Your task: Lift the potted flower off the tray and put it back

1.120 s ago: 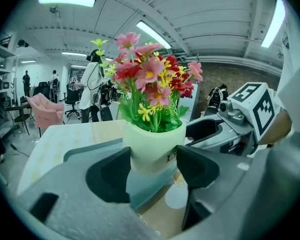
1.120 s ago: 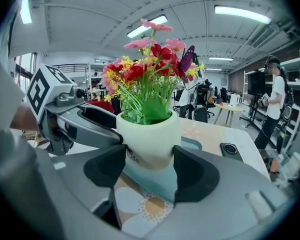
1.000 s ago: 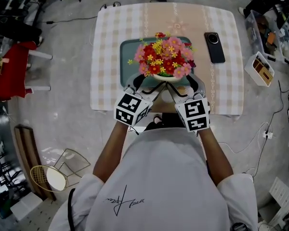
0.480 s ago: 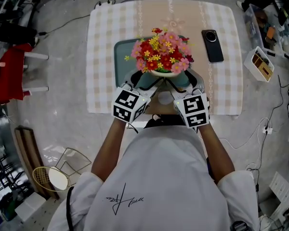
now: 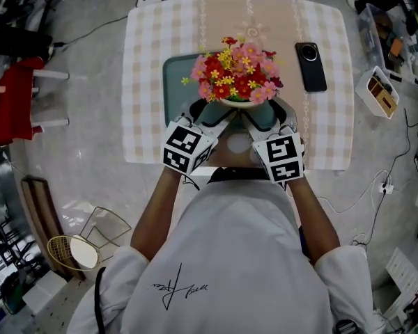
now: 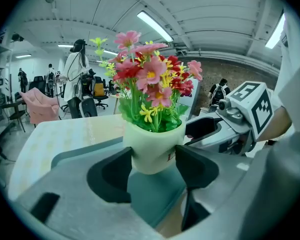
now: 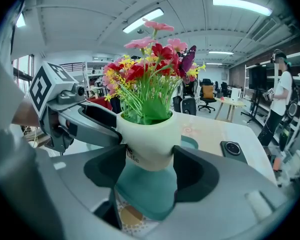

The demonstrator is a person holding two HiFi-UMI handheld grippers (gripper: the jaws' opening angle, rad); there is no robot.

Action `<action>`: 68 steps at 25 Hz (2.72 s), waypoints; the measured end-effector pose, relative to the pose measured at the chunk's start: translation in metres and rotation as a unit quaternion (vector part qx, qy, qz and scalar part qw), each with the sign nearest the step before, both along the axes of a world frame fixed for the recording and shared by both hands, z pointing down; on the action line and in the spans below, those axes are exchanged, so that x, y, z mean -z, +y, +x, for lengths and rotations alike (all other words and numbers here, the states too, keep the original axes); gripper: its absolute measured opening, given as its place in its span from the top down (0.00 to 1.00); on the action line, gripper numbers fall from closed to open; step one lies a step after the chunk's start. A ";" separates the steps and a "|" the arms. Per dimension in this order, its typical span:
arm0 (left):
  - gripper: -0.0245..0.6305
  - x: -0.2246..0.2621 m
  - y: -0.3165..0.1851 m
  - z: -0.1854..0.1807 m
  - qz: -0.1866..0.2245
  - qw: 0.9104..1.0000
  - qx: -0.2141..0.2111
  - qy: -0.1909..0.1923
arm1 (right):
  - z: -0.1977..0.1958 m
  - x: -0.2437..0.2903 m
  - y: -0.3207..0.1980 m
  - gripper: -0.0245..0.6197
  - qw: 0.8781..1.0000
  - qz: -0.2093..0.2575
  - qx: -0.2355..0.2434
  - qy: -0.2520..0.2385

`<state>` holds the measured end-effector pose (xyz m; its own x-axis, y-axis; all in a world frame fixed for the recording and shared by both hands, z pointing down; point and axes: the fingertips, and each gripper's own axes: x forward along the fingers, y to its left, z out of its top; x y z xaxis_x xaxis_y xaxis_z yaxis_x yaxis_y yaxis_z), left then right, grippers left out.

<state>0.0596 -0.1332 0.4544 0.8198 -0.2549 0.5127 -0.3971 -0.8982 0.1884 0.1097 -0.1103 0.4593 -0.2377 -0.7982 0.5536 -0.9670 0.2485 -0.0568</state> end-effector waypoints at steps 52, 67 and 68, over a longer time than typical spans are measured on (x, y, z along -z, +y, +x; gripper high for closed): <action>0.56 -0.058 -0.064 0.041 0.015 0.998 0.018 -0.056 | 0.043 -0.066 -0.067 0.50 0.999 -0.048 0.024 0.007; 0.56 -0.061 -0.067 0.041 0.004 0.999 0.037 -0.038 | 0.044 -0.068 -0.071 0.50 0.999 -0.036 0.033 0.008; 0.57 -0.061 -0.067 0.041 0.007 0.999 0.039 -0.038 | 0.044 -0.067 -0.071 0.51 0.999 -0.036 0.034 0.008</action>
